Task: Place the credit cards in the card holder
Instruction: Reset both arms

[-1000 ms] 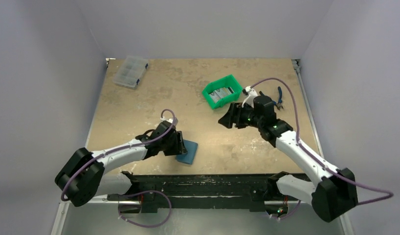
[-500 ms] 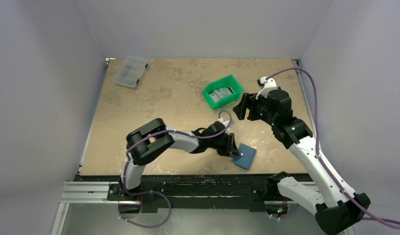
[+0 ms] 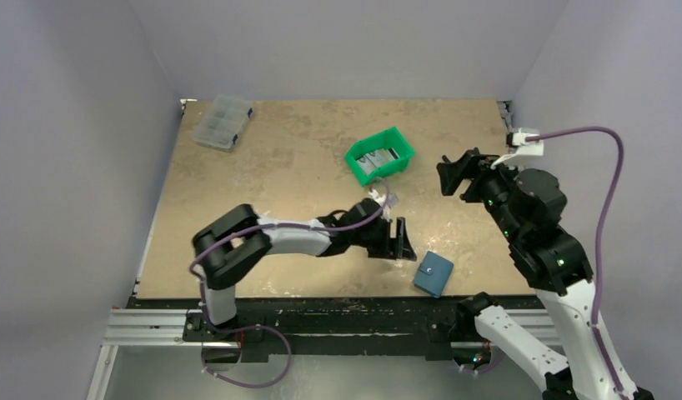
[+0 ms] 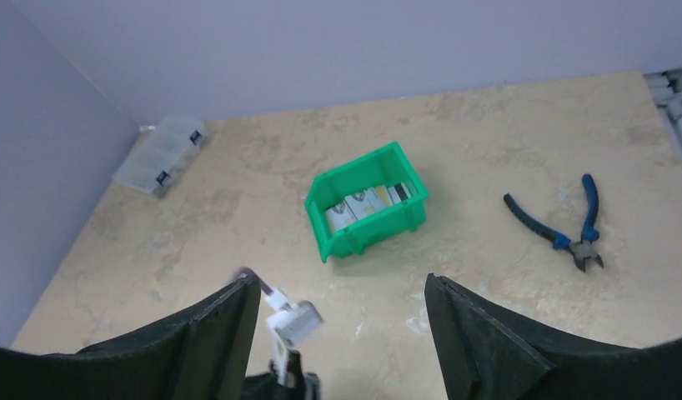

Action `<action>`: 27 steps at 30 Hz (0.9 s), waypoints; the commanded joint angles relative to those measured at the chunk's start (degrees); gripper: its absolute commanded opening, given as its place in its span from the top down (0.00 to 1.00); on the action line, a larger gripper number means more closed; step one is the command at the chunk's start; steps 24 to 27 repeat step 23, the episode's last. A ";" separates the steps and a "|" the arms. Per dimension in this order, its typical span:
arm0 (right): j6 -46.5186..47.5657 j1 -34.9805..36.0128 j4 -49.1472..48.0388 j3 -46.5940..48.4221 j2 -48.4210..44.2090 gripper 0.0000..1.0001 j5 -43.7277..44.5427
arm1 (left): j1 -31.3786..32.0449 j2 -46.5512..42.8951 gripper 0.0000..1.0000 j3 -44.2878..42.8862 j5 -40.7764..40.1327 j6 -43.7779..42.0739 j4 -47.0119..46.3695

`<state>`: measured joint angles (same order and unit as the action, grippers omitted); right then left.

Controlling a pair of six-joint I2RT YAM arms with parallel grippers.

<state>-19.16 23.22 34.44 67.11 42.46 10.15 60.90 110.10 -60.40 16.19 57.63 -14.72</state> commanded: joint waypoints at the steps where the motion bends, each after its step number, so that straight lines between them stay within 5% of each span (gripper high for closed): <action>1: 0.15 -0.04 2.80 6.83 -2.57 0.16 4.19 | -6.09 -17.54 0.27 1.59 -5.21 -5.68 6.62; 6: 1.31 -0.03 3.27 11.06 -5.94 0.02 5.89 | -9.52 -36.29 0.24 -4.06 -22.03 -18.85 26.24; 11: 2.41 -0.08 0.64 11.46 -10.34 0.01 8.03 | -9.69 -46.70 0.21 -15.08 -35.44 -27.96 38.68; 17: 2.99 -0.05 -0.68 12.41 -12.61 0.01 11.95 | -9.72 -50.86 0.20 -24.53 -39.12 -33.58 42.96; 27: 3.70 -0.04 -0.19 10.64 -13.74 0.01 10.38 | -9.75 -54.45 0.19 -25.37 -40.77 -34.51 41.31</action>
